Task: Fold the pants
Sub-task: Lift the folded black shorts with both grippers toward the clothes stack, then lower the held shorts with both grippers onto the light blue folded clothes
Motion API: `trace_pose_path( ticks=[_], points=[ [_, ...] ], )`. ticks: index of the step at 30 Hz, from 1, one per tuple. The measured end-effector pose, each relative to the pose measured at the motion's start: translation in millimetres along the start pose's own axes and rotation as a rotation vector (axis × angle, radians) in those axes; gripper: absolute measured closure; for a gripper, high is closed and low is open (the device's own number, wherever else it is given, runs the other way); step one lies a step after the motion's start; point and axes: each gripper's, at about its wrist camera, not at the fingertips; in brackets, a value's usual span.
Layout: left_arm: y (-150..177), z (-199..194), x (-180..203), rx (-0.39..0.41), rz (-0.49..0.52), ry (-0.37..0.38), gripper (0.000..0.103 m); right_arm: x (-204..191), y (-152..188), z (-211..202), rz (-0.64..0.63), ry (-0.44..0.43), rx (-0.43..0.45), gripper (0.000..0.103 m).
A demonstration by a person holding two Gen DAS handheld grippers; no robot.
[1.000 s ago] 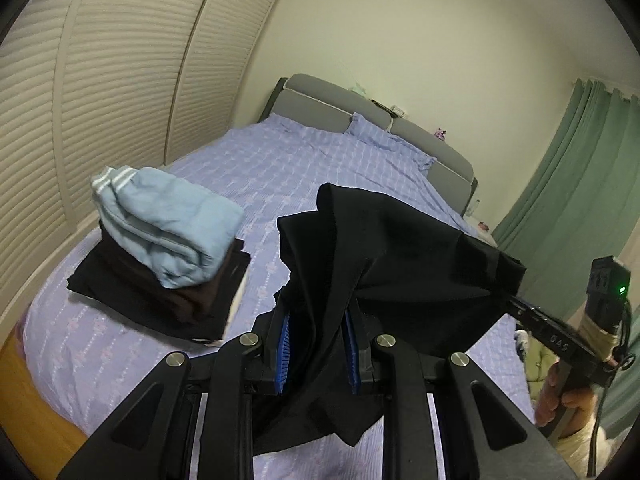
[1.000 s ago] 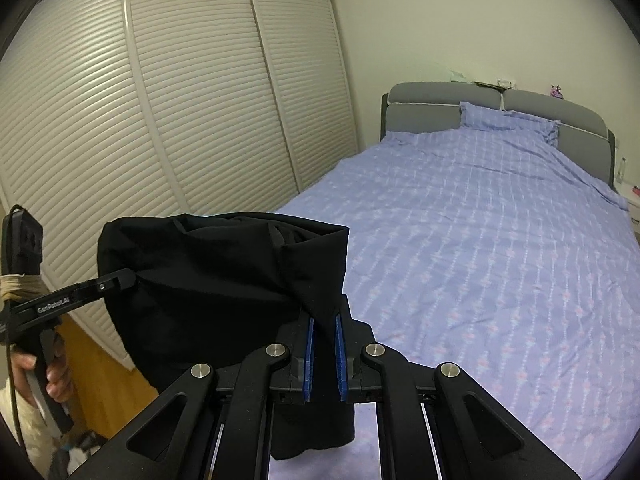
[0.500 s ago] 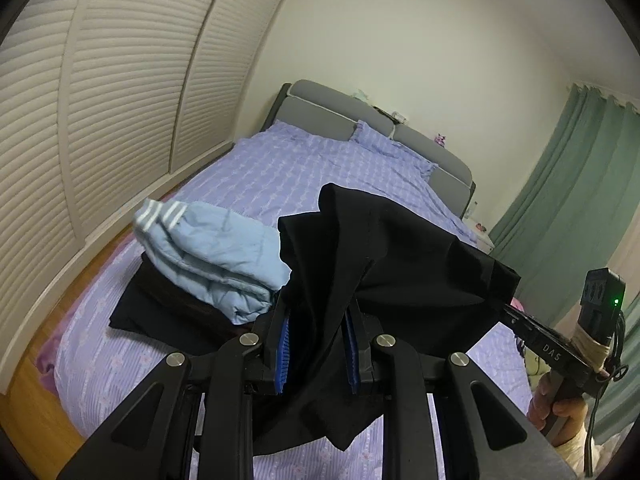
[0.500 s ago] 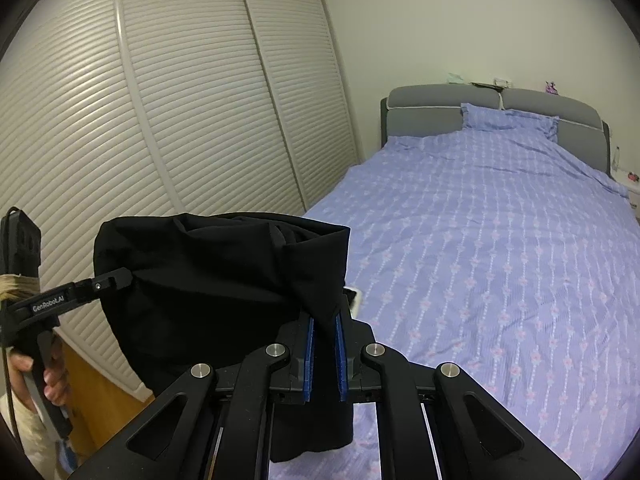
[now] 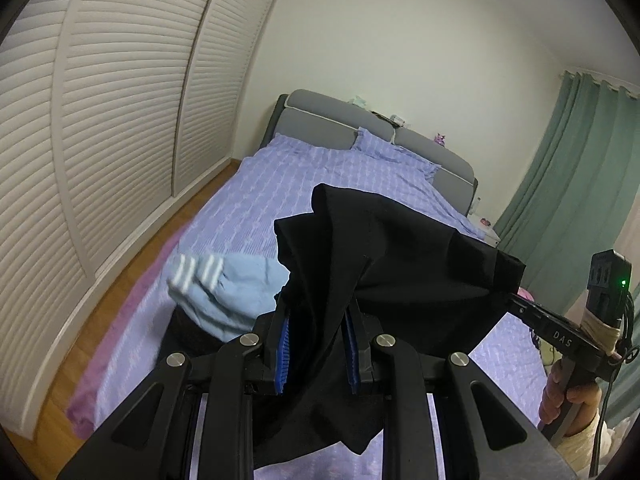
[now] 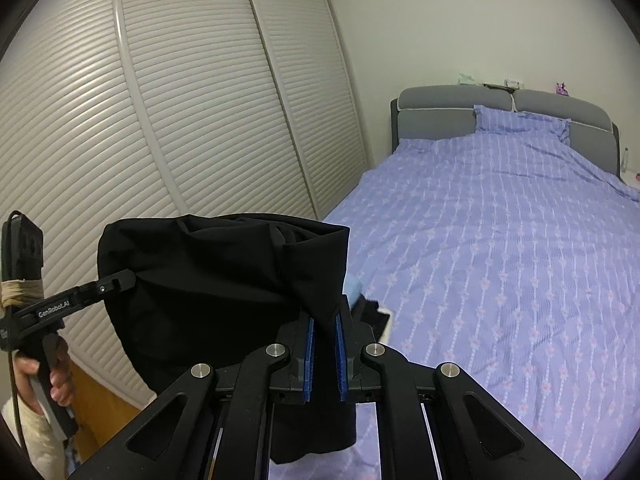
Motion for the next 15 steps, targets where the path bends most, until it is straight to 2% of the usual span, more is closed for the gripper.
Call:
trace_pose_path(
  ticks=[10,15],
  points=[
    [-57,30,-56,-0.073,0.063,0.085,0.080,-39,-32,44,0.081,0.089,0.013,0.093],
    [-71,48,-73,-0.123,0.089,0.102,0.080,-49,-42,64,0.101,0.123,0.004,0.093]
  ],
)
Point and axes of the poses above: each gripper's, at about its wrist camera, not at the fingertips, and z roughly the way its jaws point, x to its right, y to its underside, and after that the axes turned 1 degree about z, right-handed
